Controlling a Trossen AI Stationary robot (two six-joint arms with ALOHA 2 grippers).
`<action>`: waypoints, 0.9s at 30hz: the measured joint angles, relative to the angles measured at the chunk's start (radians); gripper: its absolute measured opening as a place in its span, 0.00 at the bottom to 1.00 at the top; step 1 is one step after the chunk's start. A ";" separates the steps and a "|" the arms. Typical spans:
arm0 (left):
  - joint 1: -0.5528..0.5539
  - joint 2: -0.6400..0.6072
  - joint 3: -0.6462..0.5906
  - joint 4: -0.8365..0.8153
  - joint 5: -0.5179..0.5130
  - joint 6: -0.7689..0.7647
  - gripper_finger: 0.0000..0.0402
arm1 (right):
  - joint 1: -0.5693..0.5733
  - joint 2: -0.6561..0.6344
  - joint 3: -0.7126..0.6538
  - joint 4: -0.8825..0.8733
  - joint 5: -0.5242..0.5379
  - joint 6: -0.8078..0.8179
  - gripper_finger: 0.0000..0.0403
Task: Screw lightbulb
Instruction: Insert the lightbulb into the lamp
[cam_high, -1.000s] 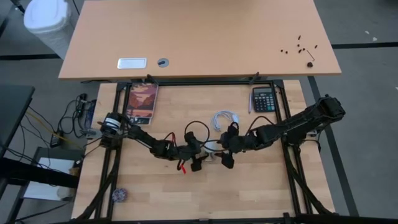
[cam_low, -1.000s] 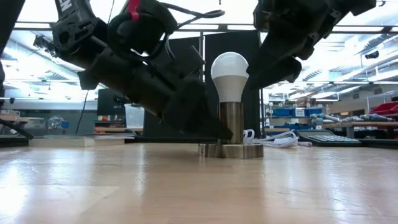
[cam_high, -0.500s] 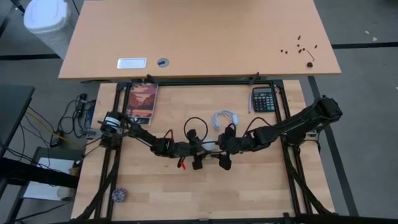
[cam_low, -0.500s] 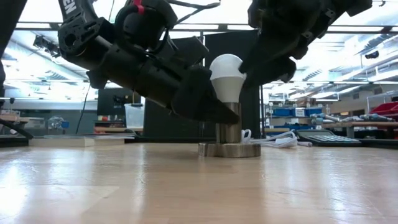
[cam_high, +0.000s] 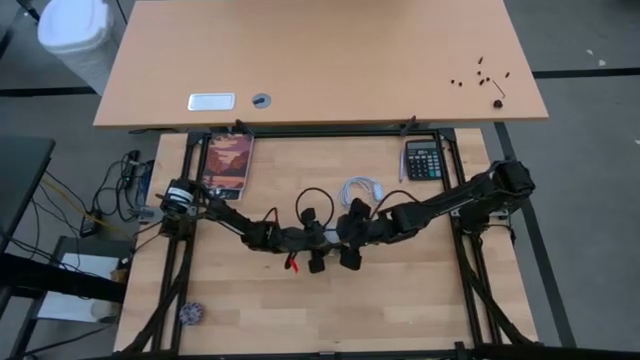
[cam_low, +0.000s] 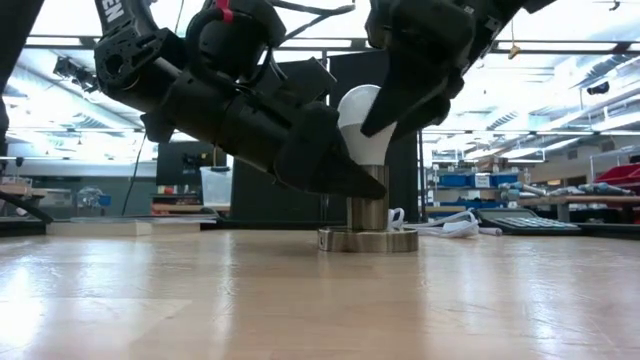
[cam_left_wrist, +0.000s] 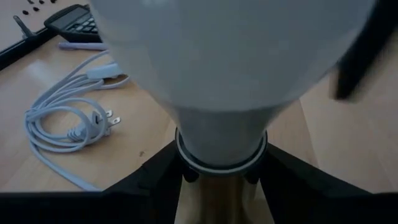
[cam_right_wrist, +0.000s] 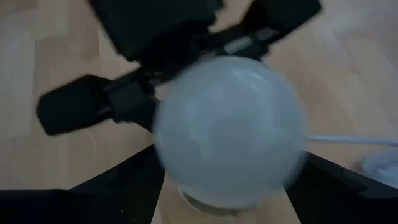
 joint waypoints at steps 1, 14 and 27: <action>0.000 0.000 0.000 -0.001 0.001 0.000 0.48 | 0.002 0.005 0.000 0.004 0.002 0.000 0.76; -0.001 -0.002 0.000 -0.010 0.003 -0.008 0.48 | -0.016 0.029 0.076 -0.107 -0.032 -0.017 0.76; -0.001 -0.001 0.000 -0.016 0.004 -0.038 0.48 | -0.053 0.224 0.397 -0.434 -0.106 -0.077 0.76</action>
